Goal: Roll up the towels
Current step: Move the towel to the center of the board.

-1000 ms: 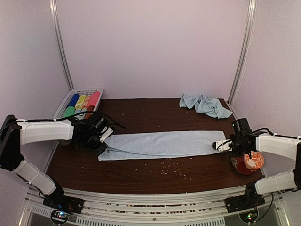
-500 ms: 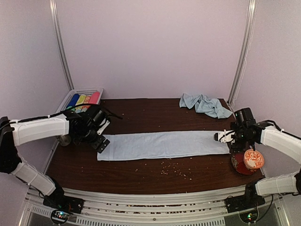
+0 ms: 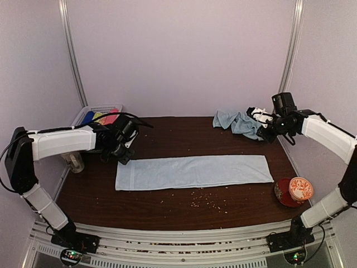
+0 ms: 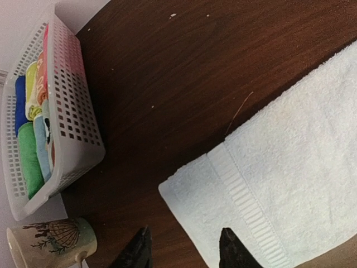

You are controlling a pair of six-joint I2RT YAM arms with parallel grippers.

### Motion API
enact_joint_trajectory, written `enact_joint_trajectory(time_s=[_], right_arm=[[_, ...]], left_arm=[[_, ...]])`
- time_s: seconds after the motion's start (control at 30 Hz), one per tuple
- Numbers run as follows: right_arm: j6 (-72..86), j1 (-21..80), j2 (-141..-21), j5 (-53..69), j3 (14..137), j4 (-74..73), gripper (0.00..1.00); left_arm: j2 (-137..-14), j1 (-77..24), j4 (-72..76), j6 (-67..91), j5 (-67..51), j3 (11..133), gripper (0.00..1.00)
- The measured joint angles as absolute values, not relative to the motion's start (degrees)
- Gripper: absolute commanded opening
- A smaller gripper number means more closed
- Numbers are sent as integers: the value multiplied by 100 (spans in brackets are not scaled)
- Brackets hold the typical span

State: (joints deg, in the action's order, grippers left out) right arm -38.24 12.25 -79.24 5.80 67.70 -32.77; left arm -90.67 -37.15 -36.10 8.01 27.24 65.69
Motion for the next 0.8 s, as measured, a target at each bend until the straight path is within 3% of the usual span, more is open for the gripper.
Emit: enact_joint_trajectory(time_s=[0.27, 0.8], right_arm=[[-2270, 1225, -9017, 375, 6674, -3221, 12], [-1500, 1225, -10228, -1404, 6436, -2530, 9]], left_arm=[[-10012, -3642, -3297, 742, 2228, 7008, 19], [-10947, -3315, -3286, 652, 2338, 7105, 17]])
